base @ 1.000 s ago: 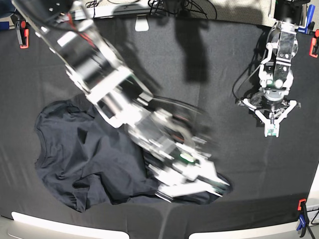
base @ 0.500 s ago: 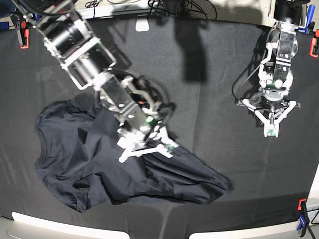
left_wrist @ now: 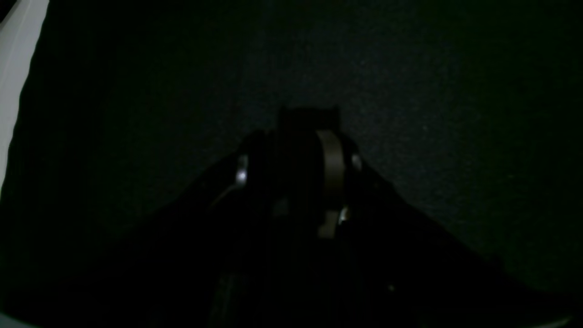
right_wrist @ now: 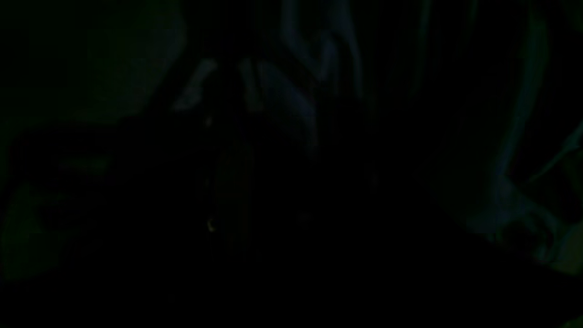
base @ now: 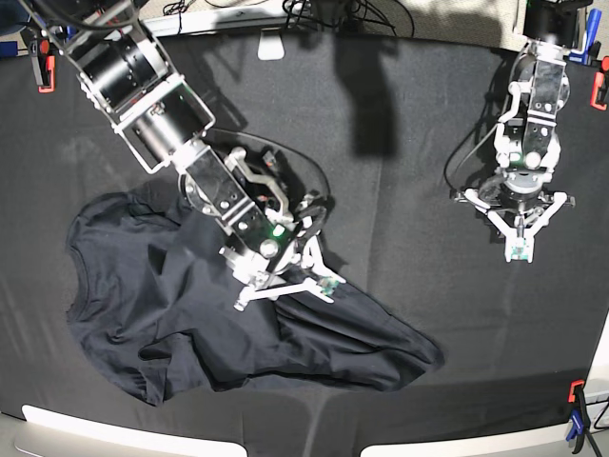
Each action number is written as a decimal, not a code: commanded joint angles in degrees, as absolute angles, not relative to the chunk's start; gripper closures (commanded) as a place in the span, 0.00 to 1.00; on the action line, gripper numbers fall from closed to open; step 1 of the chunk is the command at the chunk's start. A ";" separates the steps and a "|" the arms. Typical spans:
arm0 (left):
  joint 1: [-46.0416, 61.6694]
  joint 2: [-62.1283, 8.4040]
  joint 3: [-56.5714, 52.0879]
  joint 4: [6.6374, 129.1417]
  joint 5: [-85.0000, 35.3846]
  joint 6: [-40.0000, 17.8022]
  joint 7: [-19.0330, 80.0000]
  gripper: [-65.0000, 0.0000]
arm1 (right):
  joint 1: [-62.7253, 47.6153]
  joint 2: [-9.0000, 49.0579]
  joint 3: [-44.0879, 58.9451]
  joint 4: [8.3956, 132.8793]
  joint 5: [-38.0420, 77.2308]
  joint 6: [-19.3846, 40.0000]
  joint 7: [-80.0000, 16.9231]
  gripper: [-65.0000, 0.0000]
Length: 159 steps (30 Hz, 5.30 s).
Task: Layout the t-shirt on the table in an organized manner, then fold the t-shirt properly
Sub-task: 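Grasp the shirt body with the right gripper and drag it toward the left gripper, then grasp the shirt with both grippers and spread it apart, then pull the shirt corners apart with both grippers to stretch it flat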
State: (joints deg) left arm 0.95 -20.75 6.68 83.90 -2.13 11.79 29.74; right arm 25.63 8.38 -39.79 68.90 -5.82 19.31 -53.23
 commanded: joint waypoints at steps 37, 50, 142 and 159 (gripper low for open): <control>2.07 -21.30 6.35 85.06 -1.56 12.47 28.73 0.76 | 27.31 -8.97 -16.84 85.23 28.08 30.92 -53.10 0.57; 2.07 -21.23 6.35 85.21 -7.16 8.16 28.18 0.83 | 30.63 0.14 -16.84 85.25 13.54 33.56 -59.86 0.57; 8.69 0.47 -11.97 96.29 -31.33 -16.71 41.58 0.53 | 21.54 26.50 7.22 85.23 27.64 32.64 -63.55 0.57; 3.31 0.43 -7.75 82.39 -28.53 -13.67 42.44 0.55 | 21.54 26.50 7.22 85.23 27.59 32.64 -63.66 0.57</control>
